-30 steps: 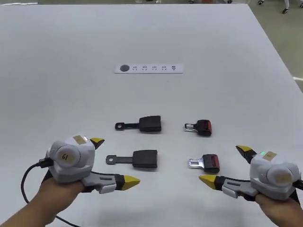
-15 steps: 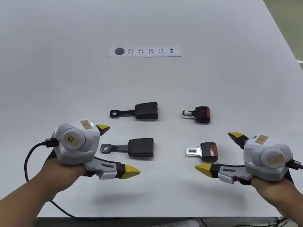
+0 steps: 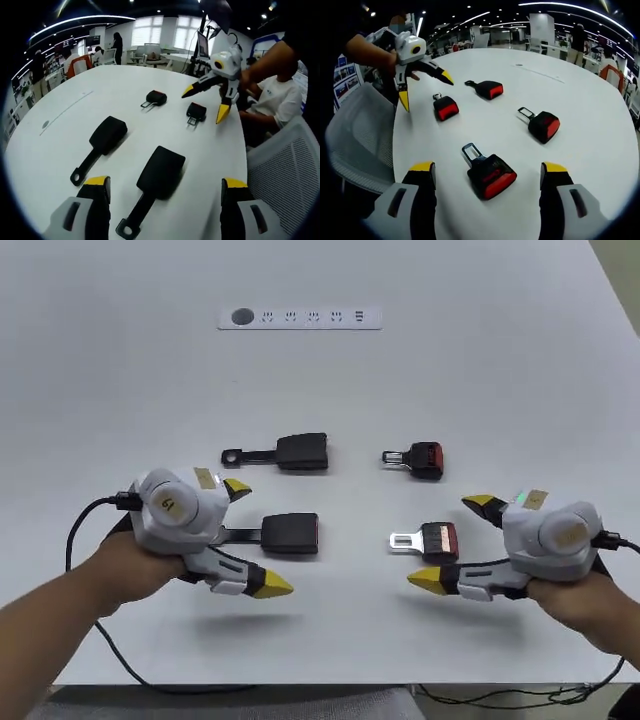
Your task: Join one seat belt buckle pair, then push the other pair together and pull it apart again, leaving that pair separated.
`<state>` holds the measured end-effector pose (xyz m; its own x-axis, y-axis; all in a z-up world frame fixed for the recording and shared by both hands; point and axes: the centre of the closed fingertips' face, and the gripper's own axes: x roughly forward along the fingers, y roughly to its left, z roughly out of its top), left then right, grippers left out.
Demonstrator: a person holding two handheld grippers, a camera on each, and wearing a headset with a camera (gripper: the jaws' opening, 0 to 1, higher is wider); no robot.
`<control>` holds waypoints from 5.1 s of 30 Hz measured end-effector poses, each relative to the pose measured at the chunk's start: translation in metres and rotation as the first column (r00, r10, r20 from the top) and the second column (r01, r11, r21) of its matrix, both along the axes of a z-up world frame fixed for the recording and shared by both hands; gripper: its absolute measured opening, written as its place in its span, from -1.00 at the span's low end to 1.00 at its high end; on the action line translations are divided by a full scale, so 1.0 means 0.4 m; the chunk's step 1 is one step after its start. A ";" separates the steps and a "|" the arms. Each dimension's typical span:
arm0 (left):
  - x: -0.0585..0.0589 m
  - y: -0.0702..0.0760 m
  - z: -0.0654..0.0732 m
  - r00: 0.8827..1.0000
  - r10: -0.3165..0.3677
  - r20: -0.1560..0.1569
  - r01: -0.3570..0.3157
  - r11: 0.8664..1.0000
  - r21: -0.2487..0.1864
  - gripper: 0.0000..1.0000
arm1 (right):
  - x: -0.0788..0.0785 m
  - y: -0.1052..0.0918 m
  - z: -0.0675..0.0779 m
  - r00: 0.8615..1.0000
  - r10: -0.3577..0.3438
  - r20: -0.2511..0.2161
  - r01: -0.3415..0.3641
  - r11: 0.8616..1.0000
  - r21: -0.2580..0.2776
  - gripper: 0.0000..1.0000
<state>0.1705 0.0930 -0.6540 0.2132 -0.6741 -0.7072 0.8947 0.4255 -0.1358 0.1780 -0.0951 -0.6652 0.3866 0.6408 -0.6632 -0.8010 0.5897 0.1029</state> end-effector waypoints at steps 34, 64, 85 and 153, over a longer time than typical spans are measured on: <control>0.013 -0.019 -0.077 0.959 -0.280 0.037 0.275 0.956 0.101 -0.20 | -0.022 -0.012 -0.072 0.929 0.367 -0.052 -0.370 0.924 -0.096 -0.15; 0.021 -0.007 -0.082 0.936 -0.352 0.023 0.343 0.925 0.164 -0.34 | -0.022 -0.025 -0.066 0.892 0.445 -0.083 -0.453 0.869 -0.199 -0.35; 0.024 -0.005 -0.090 0.937 -0.349 0.014 0.341 0.923 0.177 -0.34 | -0.020 0.079 -0.074 0.891 0.451 -0.058 -0.454 0.874 -0.173 -0.35; 0.028 -0.004 -0.094 0.938 -0.346 -0.011 0.340 0.915 0.217 -0.37 | -0.004 0.304 -0.066 0.879 0.476 -0.018 -0.476 0.875 -0.086 -0.37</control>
<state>0.1818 0.0913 -0.6917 0.0170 -0.5441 -0.8388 0.9928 0.1084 -0.0502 0.1764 0.0264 -0.6918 0.0521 0.6895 -0.7224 -0.9874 0.1437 0.0660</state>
